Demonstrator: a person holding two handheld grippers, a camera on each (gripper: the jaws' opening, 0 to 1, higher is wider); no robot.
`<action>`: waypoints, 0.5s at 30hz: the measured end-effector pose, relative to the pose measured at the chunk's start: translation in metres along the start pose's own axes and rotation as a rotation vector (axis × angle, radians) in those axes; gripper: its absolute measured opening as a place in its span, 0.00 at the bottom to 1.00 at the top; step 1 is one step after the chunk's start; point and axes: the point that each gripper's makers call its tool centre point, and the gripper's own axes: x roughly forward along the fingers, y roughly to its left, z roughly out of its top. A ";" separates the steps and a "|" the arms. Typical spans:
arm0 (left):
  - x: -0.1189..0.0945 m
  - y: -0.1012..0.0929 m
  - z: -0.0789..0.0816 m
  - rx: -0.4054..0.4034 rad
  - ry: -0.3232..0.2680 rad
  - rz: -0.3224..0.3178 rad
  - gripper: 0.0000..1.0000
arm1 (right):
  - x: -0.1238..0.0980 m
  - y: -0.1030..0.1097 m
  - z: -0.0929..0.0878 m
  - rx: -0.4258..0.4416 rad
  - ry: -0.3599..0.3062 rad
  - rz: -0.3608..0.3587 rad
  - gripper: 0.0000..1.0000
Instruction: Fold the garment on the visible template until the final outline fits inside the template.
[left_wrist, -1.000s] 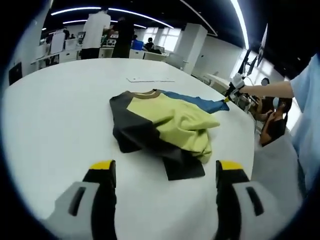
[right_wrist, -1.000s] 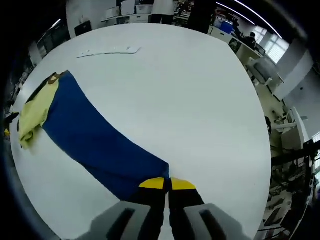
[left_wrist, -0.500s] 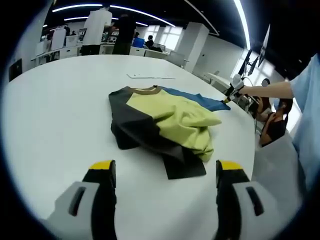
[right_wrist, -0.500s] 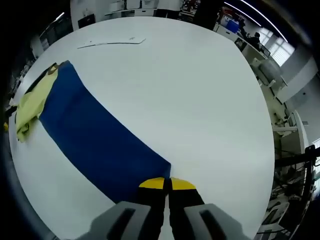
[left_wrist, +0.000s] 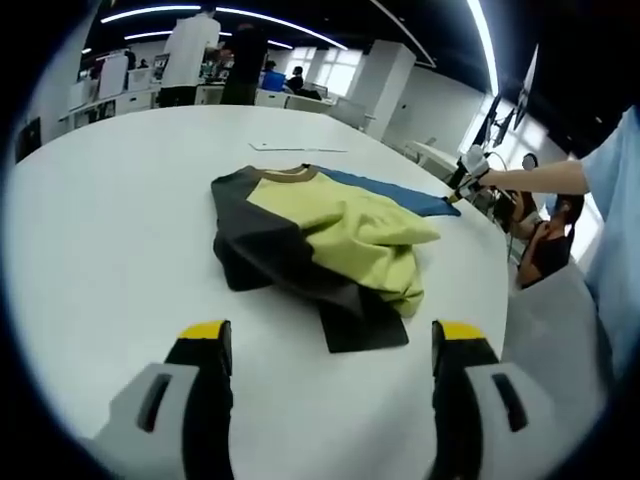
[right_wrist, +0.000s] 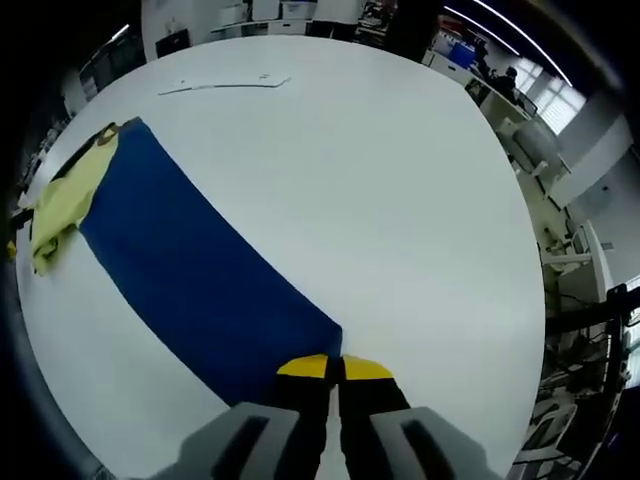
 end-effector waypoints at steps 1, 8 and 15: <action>0.000 0.000 0.000 0.001 -0.001 0.001 0.79 | -0.001 0.000 0.000 -0.018 -0.009 0.002 0.01; -0.002 -0.001 0.001 0.001 -0.007 -0.003 0.79 | -0.012 0.003 -0.003 -0.038 -0.068 0.031 0.41; -0.004 -0.002 0.000 0.004 -0.012 -0.007 0.79 | -0.028 0.025 -0.001 -0.088 -0.187 0.109 0.79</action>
